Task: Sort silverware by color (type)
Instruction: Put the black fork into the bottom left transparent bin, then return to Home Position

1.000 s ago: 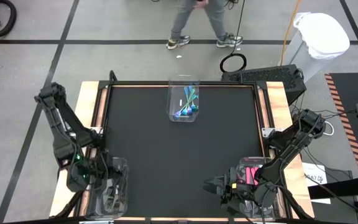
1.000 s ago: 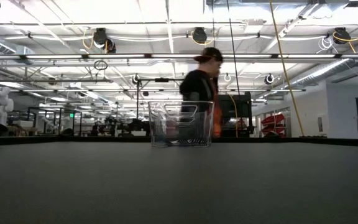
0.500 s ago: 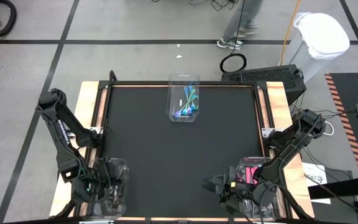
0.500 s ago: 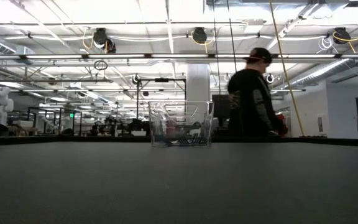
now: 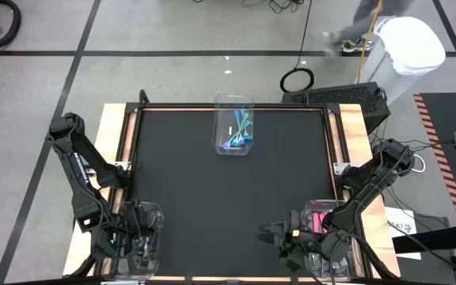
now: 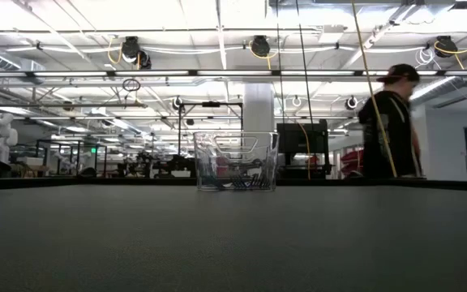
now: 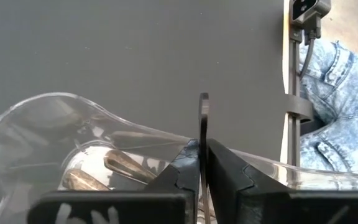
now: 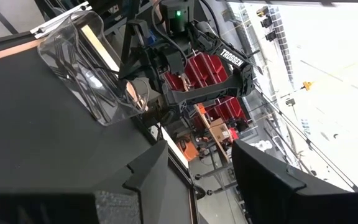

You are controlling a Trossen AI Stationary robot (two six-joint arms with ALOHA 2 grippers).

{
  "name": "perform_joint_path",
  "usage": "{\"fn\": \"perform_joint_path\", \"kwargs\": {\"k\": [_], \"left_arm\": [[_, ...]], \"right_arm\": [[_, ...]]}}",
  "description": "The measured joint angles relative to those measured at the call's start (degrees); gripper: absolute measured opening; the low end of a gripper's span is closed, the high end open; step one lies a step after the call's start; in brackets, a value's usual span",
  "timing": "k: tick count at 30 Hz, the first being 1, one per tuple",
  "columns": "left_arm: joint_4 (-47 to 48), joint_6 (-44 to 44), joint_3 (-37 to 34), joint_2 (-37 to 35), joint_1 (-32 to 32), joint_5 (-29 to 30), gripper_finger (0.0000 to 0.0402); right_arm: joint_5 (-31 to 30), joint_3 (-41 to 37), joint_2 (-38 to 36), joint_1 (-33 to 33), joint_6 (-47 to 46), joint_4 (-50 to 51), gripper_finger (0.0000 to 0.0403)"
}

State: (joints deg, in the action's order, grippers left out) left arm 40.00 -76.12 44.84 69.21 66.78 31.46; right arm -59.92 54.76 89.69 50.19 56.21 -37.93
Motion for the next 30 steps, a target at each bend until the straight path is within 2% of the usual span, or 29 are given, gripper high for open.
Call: {"fn": "perform_joint_path", "kwargs": {"k": [4,11,14,23,30], "left_arm": [[0.39,0.59,-0.07,0.05,0.00,0.42,0.0056],[4.77,0.14,-0.07,0.05,-0.02,3.25,0.0154],[5.73,-0.02,-0.07,0.05,-0.14,5.22,0.0182],[6.17,0.14,0.15,0.05,-4.36,6.10,0.0191],[6.02,5.66,0.15,0.02,-10.91,9.33,0.0191]], "right_arm": [[0.00,0.00,0.00,0.00,0.00,0.02,0.0176],[0.00,0.00,0.00,0.00,0.00,0.02,0.0176],[0.00,0.00,0.00,0.02,-0.02,0.02,0.0176],[-0.11,0.00,0.00,0.02,-1.53,0.00,0.0176],[-0.22,0.00,-0.10,-0.29,-5.38,-1.11,0.0175]]}}
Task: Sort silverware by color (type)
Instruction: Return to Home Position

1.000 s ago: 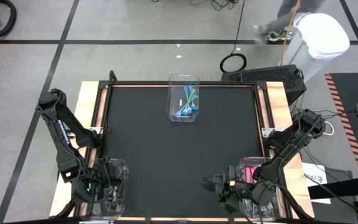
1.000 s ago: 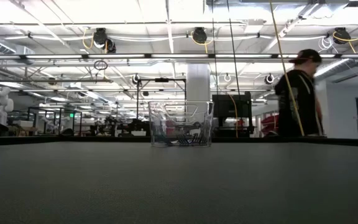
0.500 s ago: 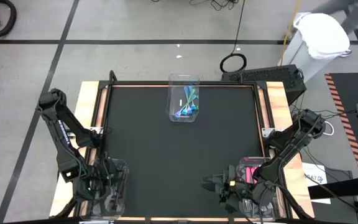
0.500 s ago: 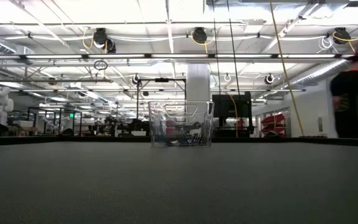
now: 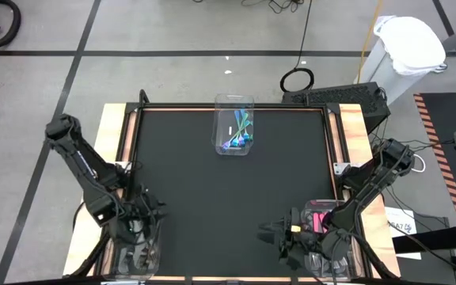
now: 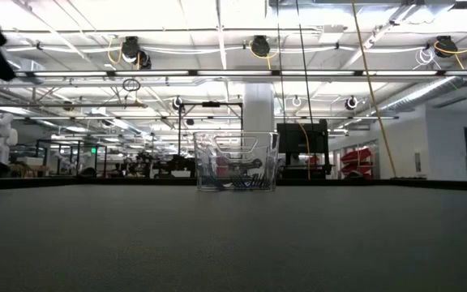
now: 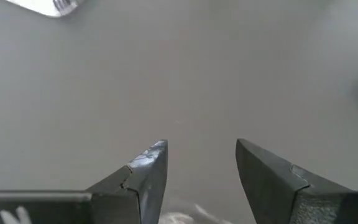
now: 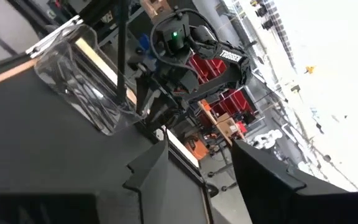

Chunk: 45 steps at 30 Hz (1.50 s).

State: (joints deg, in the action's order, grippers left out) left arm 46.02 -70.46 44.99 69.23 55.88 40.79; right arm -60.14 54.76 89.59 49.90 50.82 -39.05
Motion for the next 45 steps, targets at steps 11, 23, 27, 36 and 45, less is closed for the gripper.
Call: {"fn": "perform_joint_path", "kwargs": {"k": [11,23,27,36,45], "left_arm": [[-0.75,13.72,1.63,-0.87,-12.50,3.88,0.0191],[-42.32,66.77,6.26,-1.24,-22.66,-0.71,0.0135],[-49.65,76.17,6.27,-1.22,-26.93,-10.13,0.0060],[-51.45,79.93,4.62,-1.25,-36.46,-14.52,0.0012],[-57.81,80.00,-3.02,-1.61,-45.84,-24.44,0.0012]], "right_arm": [[-0.18,0.00,-5.87,-0.47,-9.48,6.12,0.0080],[9.13,0.00,-20.17,-3.06,-34.33,40.41,0.0003],[11.28,0.00,-23.28,-3.18,-41.28,48.84,0.0003],[12.49,-9.28,-27.75,-3.94,-44.46,45.95,0.0001],[19.26,-19.35,-33.93,-8.77,-51.38,43.19,0.0001]]}}
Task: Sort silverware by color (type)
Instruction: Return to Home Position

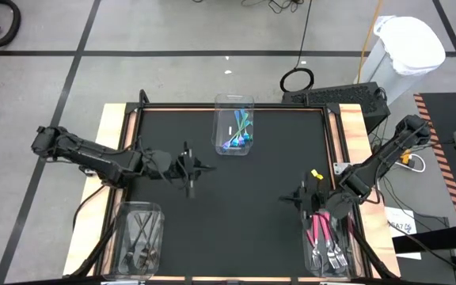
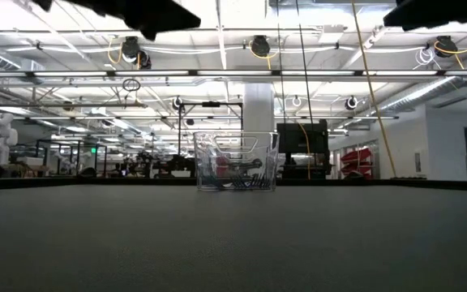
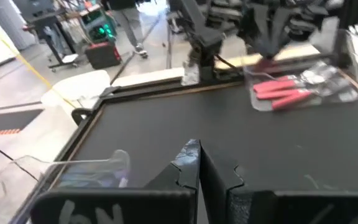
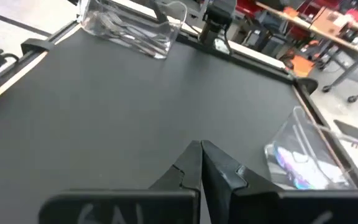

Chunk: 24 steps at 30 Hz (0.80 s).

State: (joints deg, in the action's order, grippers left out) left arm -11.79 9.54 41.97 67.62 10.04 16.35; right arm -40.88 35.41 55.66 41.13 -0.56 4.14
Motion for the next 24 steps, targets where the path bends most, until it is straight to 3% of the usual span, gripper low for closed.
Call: {"fn": "perform_joint_path", "kwargs": {"k": [7,11,17,24], "left_arm": [[-7.88,0.24,-5.76,-0.09,-7.80,-7.23,0.0012],[-8.05,-1.18,-7.48,-0.09,-11.01,-7.66,0.0012],[-13.61,-1.56,-11.57,-0.09,-13.96,-12.35,0.0012],[-20.76,0.02,-17.27,-0.09,-16.76,-18.75,0.0012]], "right_arm": [[0.73,-4.55,-1.82,-1.03,1.00,-3.08,0.0000],[0.94,-7.05,-1.79,-1.12,1.32,-4.66,0.0000],[6.83,-9.95,-1.79,-2.60,1.89,-7.62,0.0000],[8.22,-14.15,-1.79,-6.34,4.36,-14.40,0.0000]]}}
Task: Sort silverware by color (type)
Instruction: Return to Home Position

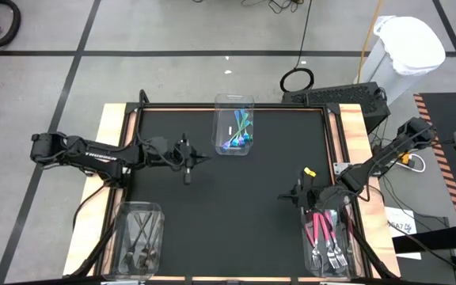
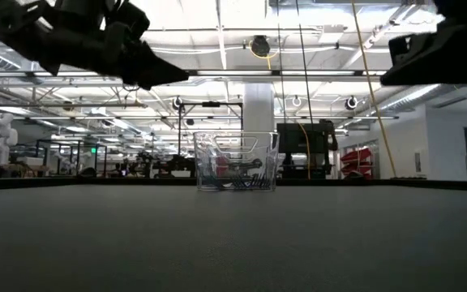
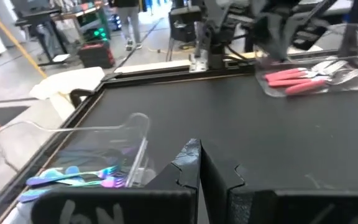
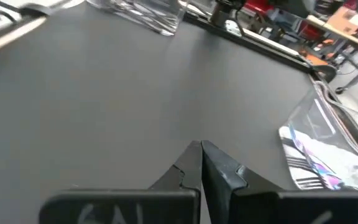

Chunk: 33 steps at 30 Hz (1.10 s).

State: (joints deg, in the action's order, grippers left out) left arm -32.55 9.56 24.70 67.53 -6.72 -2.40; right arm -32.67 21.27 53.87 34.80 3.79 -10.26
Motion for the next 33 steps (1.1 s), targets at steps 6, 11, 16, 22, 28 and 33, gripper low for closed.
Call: {"fn": "perform_joint_path", "kwargs": {"k": [6,11,16,22,28,33], "left_arm": [[-6.06,-2.68,-4.67,0.00,-2.35,-0.58,0.0012],[-7.65,-4.63,-6.43,0.00,-3.48,-0.56,0.0012],[-7.69,-4.74,-7.43,0.00,-3.47,-0.55,0.0012],[-14.56,-4.78,-11.95,0.00,-3.47,-0.58,0.0012],[-21.62,-4.84,-17.23,-0.46,-3.47,-0.74,0.0012],[-23.17,-6.40,-18.65,-0.90,-3.54,-1.19,0.0012]], "right_arm": [[3.03,-6.79,0.00,-4.31,2.92,-10.67,0.0000],[6.65,-11.76,0.00,-9.14,3.46,-17.75,0.0000],[13.25,-14.01,0.02,-14.08,3.58,-20.59,0.0000],[19.47,-14.18,0.00,-18.46,3.71,-21.62,0.0000],[20.98,-14.22,0.00,-21.20,4.77,-25.87,0.0000],[21.17,-14.22,0.00,-23.36,5.52,-32.80,0.0000]]}}
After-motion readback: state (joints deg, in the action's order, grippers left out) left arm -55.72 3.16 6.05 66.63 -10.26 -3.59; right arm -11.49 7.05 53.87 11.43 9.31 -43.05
